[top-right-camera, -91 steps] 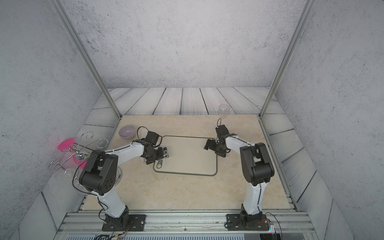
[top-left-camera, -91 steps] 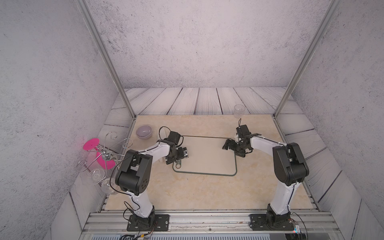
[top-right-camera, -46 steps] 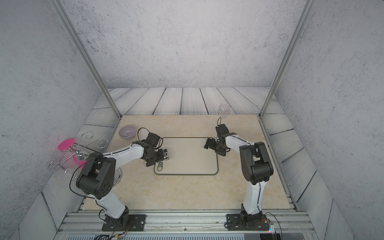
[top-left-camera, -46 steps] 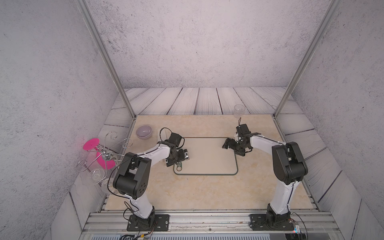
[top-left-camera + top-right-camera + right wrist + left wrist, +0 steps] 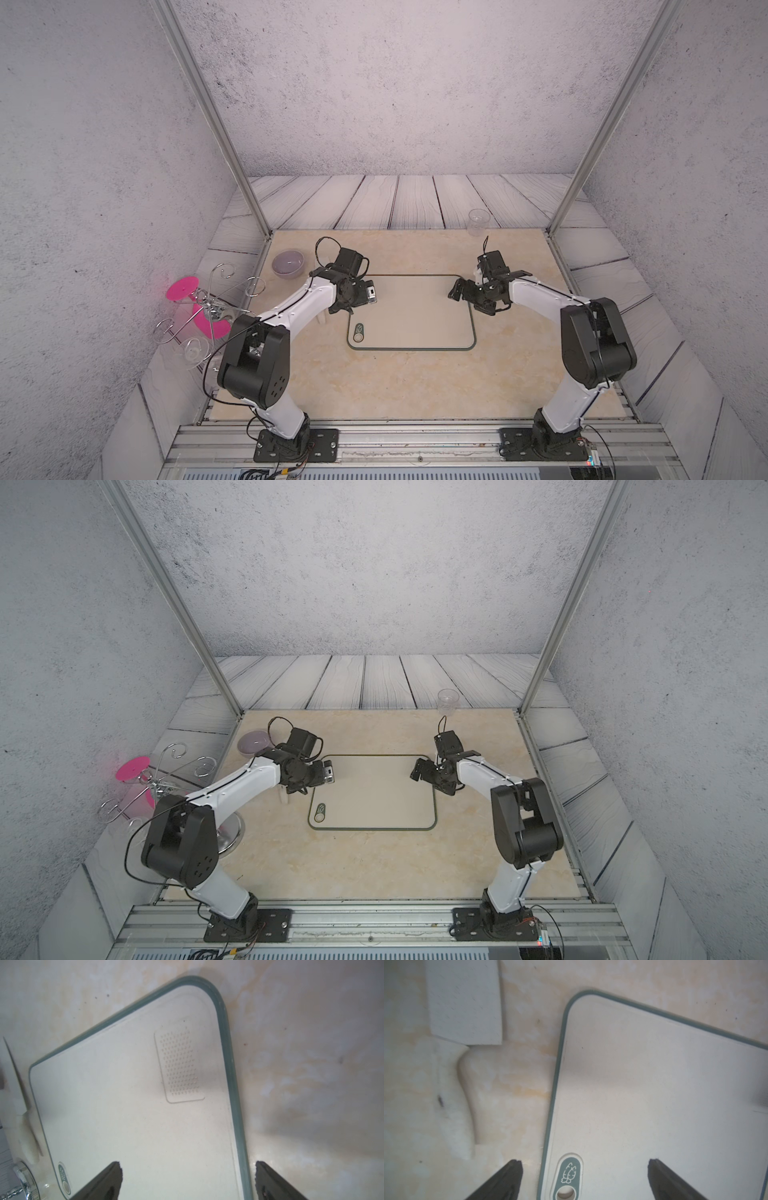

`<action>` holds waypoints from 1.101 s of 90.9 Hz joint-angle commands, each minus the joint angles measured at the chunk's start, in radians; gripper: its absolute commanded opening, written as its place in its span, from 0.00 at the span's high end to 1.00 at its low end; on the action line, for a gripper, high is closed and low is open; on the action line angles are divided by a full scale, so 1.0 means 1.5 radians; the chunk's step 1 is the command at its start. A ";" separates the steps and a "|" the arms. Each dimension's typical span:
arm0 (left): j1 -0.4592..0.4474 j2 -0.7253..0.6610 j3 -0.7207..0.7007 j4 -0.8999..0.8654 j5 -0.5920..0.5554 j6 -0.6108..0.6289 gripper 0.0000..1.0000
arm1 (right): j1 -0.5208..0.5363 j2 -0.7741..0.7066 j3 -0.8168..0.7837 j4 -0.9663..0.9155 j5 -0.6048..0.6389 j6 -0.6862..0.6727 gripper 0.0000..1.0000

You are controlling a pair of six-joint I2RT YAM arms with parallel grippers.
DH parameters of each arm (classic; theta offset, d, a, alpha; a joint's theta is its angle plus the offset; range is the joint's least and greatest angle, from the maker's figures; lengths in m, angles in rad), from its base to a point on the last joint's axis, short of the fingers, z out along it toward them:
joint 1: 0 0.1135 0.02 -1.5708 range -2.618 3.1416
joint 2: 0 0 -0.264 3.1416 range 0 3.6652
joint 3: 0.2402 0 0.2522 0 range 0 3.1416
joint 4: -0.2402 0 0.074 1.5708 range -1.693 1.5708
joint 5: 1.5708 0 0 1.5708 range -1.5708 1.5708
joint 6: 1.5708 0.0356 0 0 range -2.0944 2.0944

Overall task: Align the knife with the edge of the cutting board
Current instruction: Adjust the work surface at the center of the board, then pick up the knife at the center of the board.

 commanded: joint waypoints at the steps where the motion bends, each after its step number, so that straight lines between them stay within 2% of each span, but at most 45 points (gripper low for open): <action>1: 0.056 -0.009 0.007 -0.043 -0.035 0.028 0.00 | 0.004 -0.066 -0.037 0.009 0.013 -0.010 0.01; 10: 0.092 -0.007 -0.001 -0.029 -0.053 0.055 0.03 | 0.022 -0.109 -0.065 0.011 -0.010 -0.017 0.01; 27: 0.154 0.031 -0.010 -0.002 -0.070 0.086 0.08 | 0.131 -0.179 -0.136 0.071 0.026 -0.026 0.01; 47: 0.186 0.100 0.007 0.028 -0.063 0.133 0.19 | 0.233 -0.221 -0.181 0.158 0.052 -0.033 0.01; 77: 0.213 0.165 0.042 0.021 -0.025 0.152 0.36 | 0.248 -0.207 -0.159 0.133 0.050 -0.042 0.01; 87: 0.215 0.184 0.058 0.004 -0.023 0.152 0.48 | 0.248 -0.201 -0.154 0.126 0.052 -0.044 0.01; 93: 0.215 0.200 0.071 -0.010 -0.020 0.152 0.63 | 0.248 -0.196 -0.149 0.120 0.051 -0.045 0.01; 100: 0.214 0.206 0.072 -0.017 -0.016 0.147 0.66 | 0.248 -0.193 -0.147 0.117 0.051 -0.044 0.01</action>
